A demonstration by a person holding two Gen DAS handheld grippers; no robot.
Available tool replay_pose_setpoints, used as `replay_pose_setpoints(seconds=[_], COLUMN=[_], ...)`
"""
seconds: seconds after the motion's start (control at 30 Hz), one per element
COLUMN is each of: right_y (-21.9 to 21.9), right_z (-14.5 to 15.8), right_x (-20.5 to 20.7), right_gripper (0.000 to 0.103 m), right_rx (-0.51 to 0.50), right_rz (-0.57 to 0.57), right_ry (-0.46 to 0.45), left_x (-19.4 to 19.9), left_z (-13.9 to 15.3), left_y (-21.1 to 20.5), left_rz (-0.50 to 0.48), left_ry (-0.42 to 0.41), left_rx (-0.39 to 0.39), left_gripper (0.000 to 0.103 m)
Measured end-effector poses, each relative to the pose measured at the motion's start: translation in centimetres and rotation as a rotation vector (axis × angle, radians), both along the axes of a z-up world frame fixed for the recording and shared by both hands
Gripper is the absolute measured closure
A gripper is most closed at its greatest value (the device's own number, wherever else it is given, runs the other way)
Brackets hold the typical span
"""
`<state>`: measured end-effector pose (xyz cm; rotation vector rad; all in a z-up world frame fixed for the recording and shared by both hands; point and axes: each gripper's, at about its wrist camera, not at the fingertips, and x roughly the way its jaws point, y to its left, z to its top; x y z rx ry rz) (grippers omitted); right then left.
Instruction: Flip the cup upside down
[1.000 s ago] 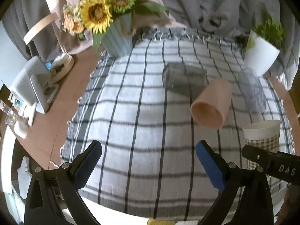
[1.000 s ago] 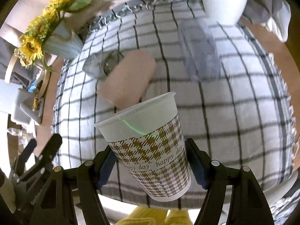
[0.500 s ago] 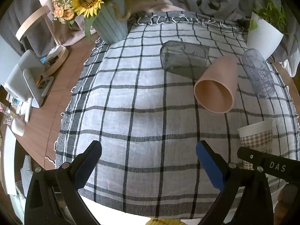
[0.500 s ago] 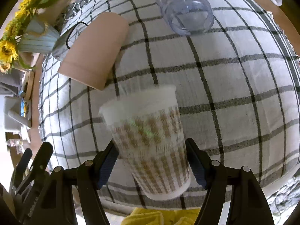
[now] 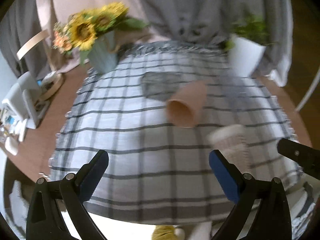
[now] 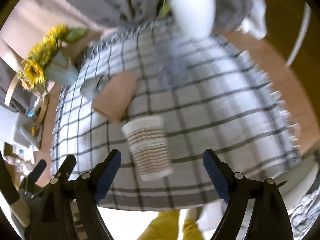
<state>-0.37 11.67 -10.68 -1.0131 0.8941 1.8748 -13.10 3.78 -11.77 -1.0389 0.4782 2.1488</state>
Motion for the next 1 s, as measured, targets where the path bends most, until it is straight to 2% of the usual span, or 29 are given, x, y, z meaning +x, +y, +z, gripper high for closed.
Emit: replay_pose_setpoints(seconds=[0.07,0.23,0.4,0.63,0.77,0.93,1.0], right_y=[-0.3,-0.5,-0.6,-0.5,-0.2,0.2,0.3], right_z=[0.6,0.3,-1.1,-3.5,-4.6,-5.2,-5.4], right_x=[2.1,6.4,9.3,11.4,12.1,12.8,13.0], right_gripper=[0.019,0.019,0.019,0.019,0.019,0.019,0.019], right_rx=[0.045,0.082,0.119,0.091,0.075,0.064,0.057], right_rz=[-0.029,-0.092,-0.131,-0.155,-0.163,-0.18,-0.183], right_ry=[-0.018,-0.081,-0.156,-0.198,-0.215,-0.219,-0.216], left_x=[2.0,7.0,10.0,11.4,12.1,11.9,11.8], left_z=[0.3,-0.7,-3.4,-7.2,-9.2,-10.3,-10.5], left_y=[0.1,0.9,2.5,4.7,6.1,6.6,6.8], left_rz=[-0.025,-0.09,-0.136,-0.14,-0.141,-0.122,-0.116], left_ry=[0.023,0.108,0.184,0.253,0.277,0.285,0.287], left_rx=[0.038,0.117,0.125,0.139,0.108,0.093,0.087], left_gripper=[0.001,0.001,0.001,0.002,0.016,0.019,0.028])
